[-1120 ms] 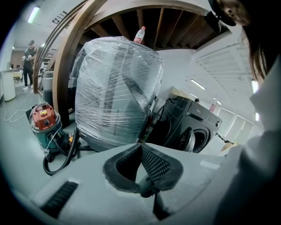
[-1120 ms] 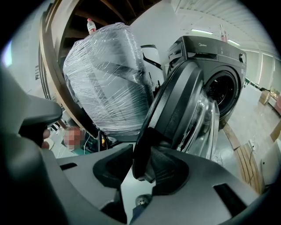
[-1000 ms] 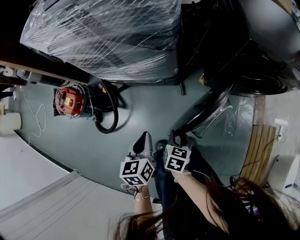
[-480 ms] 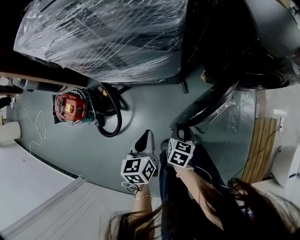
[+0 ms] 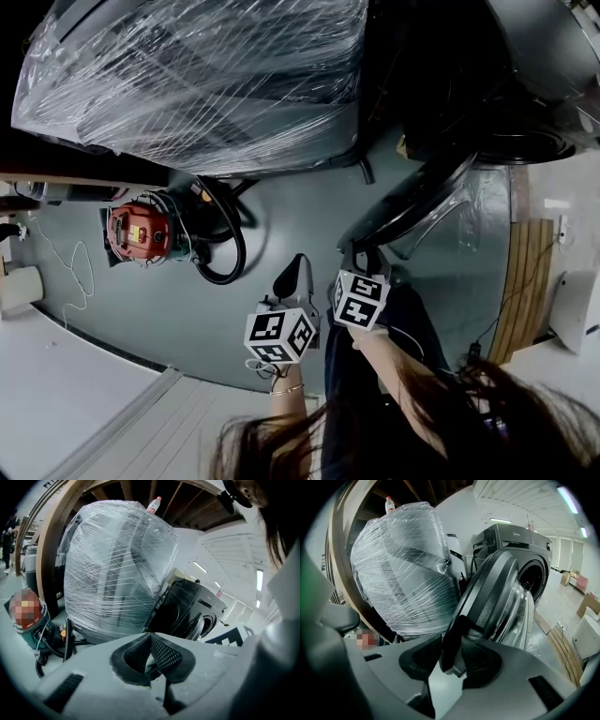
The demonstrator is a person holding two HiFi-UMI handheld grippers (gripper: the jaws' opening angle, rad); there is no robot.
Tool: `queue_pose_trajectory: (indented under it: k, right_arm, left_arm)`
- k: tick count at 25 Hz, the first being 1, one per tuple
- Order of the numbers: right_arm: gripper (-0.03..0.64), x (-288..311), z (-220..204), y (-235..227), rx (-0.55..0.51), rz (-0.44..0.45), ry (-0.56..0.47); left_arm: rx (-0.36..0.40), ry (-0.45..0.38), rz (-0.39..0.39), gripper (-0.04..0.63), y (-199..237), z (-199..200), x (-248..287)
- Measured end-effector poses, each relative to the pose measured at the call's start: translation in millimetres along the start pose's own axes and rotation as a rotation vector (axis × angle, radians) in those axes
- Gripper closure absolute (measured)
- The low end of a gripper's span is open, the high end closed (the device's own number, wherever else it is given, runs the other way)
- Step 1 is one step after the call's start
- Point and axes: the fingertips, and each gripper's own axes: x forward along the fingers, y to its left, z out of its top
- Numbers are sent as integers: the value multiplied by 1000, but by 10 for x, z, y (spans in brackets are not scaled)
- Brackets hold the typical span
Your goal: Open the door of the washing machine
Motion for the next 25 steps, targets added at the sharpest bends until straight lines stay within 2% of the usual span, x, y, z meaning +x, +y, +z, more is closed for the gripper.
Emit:
queue_pose_trajectory:
  k: [17, 25]
  right_arm:
    - [486, 213, 193, 216, 51, -55, -57]
    - [476, 321, 344, 321, 20, -51, -100]
  left_arm:
    - [52, 51, -91, 580, 226, 65, 103]
    - [60, 73, -122, 580, 270, 40, 165]
